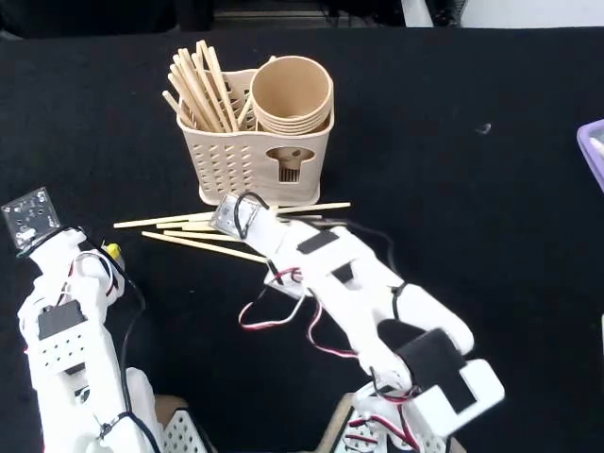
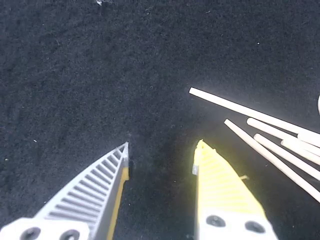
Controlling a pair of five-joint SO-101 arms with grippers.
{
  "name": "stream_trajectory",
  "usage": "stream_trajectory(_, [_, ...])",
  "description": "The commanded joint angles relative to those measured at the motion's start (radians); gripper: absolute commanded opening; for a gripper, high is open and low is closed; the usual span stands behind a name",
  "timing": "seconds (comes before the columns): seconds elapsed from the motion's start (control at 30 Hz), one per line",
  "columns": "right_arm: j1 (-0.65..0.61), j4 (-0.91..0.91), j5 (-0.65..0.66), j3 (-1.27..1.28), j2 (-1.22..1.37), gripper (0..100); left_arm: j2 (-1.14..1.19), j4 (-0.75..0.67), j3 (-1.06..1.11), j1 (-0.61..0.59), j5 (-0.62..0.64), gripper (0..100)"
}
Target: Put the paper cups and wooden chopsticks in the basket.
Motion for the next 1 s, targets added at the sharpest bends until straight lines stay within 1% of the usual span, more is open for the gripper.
stream_trajectory(0.0, [0.012,0.009,0.009,-0.045,-0.004,28.1,0.002,-0.018,-0.004,0.010,-0.009,21])
stream_trajectory(0.1, [0.011,0.011,0.009,-0.008,-0.058,27.5,-0.003,-0.017,-0.004,0.010,-0.011,21])
stream_trajectory(0.27, [0.015,-0.006,0.011,0.091,-0.239,27.6,-0.003,-0.017,-0.004,0.010,-0.011,21])
stream_trajectory(0.37, [0.018,-0.066,0.009,0.142,-0.283,27.6,-0.003,-0.020,-0.004,0.010,-0.011,21])
stream_trajectory(0.5, [0.018,-0.092,0.002,0.143,-0.236,32.3,-0.003,-0.020,-0.004,0.010,-0.011,21])
stream_trajectory(0.67, [0.012,-0.087,0.003,0.073,-0.105,32.5,-0.003,-0.018,-0.004,0.010,-0.011,21])
stream_trajectory(0.77, [0.014,-0.023,0.003,-0.008,-0.035,32.5,-0.003,-0.018,-0.004,0.010,-0.011,21])
stream_trajectory(0.83, [0.012,0.031,0.009,-0.053,0.002,30.3,-0.003,-0.018,-0.004,0.010,-0.011,21])
stream_trajectory(0.97, [-0.006,0.063,0.012,-0.077,0.030,18.1,-0.003,-0.018,-0.004,0.010,-0.011,21])
